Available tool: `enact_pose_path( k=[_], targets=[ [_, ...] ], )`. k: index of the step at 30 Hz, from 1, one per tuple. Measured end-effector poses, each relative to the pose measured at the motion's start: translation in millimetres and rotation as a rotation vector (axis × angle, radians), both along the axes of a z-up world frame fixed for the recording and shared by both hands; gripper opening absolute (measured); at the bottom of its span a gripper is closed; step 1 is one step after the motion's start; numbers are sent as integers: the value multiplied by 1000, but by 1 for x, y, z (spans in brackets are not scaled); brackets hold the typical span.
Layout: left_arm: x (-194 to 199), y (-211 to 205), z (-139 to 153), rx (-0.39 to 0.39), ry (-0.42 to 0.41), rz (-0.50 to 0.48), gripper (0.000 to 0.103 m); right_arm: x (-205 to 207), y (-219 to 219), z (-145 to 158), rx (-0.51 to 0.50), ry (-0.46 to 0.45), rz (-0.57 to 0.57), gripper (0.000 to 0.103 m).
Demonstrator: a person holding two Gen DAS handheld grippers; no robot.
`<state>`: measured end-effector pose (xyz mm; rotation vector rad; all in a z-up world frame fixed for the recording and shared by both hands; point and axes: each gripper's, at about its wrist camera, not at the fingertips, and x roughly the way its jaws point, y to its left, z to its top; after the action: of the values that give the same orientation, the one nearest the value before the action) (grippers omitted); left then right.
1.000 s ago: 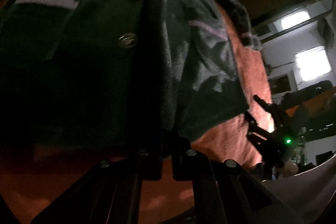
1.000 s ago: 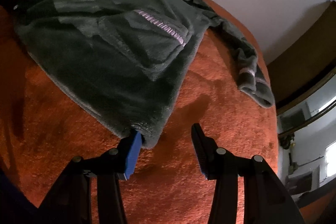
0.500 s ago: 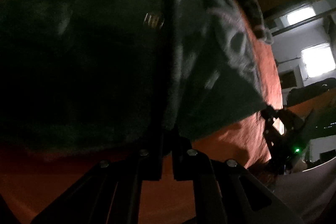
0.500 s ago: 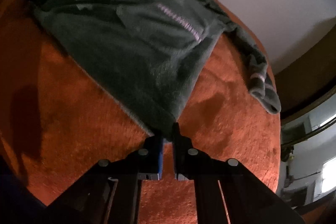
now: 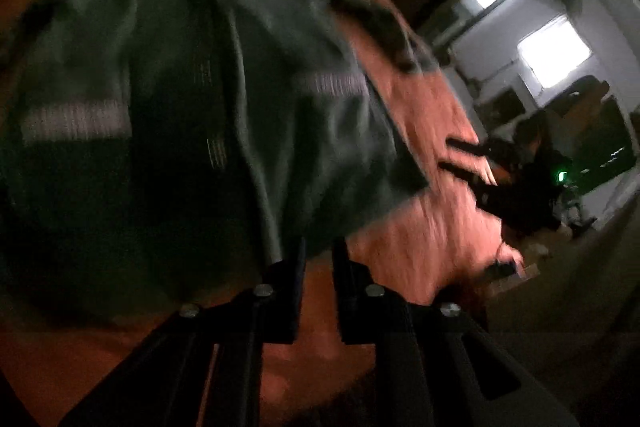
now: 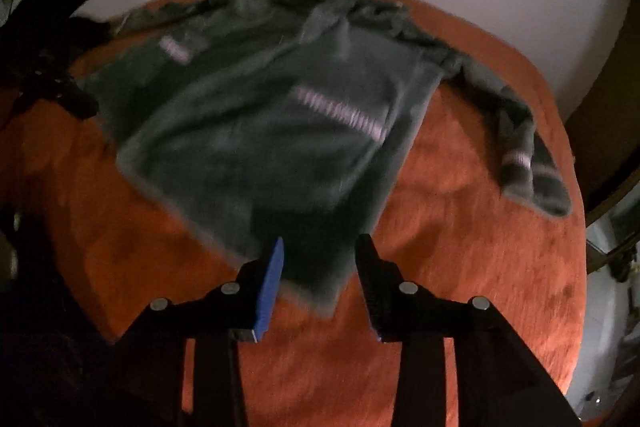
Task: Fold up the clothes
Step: 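Grasp the hoodie hem with the right tool and lift it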
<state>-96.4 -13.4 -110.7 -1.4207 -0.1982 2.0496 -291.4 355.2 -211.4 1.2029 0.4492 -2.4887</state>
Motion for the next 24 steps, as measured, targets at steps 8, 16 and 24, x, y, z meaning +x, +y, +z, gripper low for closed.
enact_pose_path(
  k=[8, 16, 24],
  targets=[
    [-142, 53, -20, -60, 168, 112, 49, -97, -36, -26, -142, -153, -124, 45],
    [-188, 4, -99, -79, 6, 347, 49, -94, 7, -41, -208, -251, -247, 45],
    [-122, -27, -16, -21, 172, 279, 49, -89, 72, -40, -352, -318, -374, 45]
  ],
)
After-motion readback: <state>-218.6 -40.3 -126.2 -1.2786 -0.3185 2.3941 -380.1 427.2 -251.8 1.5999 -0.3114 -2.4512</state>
